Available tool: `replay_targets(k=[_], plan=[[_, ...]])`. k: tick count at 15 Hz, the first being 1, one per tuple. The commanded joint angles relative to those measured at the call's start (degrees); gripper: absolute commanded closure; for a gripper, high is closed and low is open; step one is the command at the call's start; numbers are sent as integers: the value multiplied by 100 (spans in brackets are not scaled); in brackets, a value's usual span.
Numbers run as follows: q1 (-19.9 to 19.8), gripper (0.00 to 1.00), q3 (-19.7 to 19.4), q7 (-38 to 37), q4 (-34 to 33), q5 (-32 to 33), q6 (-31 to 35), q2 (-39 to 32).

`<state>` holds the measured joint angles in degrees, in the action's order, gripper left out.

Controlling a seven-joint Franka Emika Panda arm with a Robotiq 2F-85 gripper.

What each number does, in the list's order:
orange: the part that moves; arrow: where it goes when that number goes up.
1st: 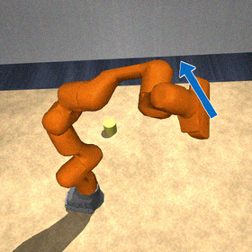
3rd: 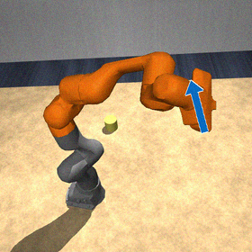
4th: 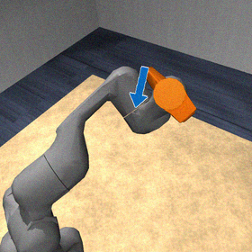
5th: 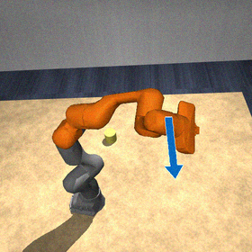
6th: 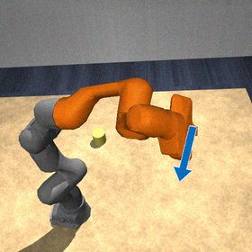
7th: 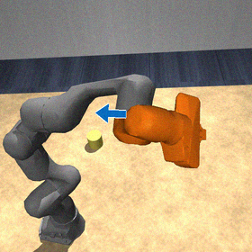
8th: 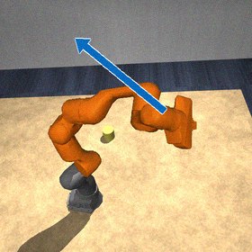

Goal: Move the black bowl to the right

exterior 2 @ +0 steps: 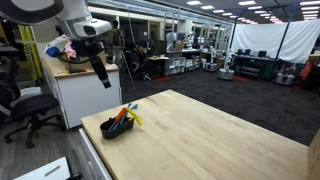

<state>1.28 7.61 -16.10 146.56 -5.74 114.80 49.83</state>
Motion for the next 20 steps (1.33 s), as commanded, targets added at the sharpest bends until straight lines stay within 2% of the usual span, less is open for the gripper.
replay_targets(k=[1, 6, 11, 12, 14, 20], plan=[[-83, 0, 81, -97, -3, 7, 73, 22], [-54, 0, 768, -825, 337, 37, 900, -46], [444, 0, 1245, -826, 652, -173, 936, -500], [577, 25, 1252, -745, 671, -265, 1084, -626], [747, 33, 1316, -681, 632, -315, 1360, -936], [1277, 77, 1276, -523, 311, -626, 2162, -2259]])
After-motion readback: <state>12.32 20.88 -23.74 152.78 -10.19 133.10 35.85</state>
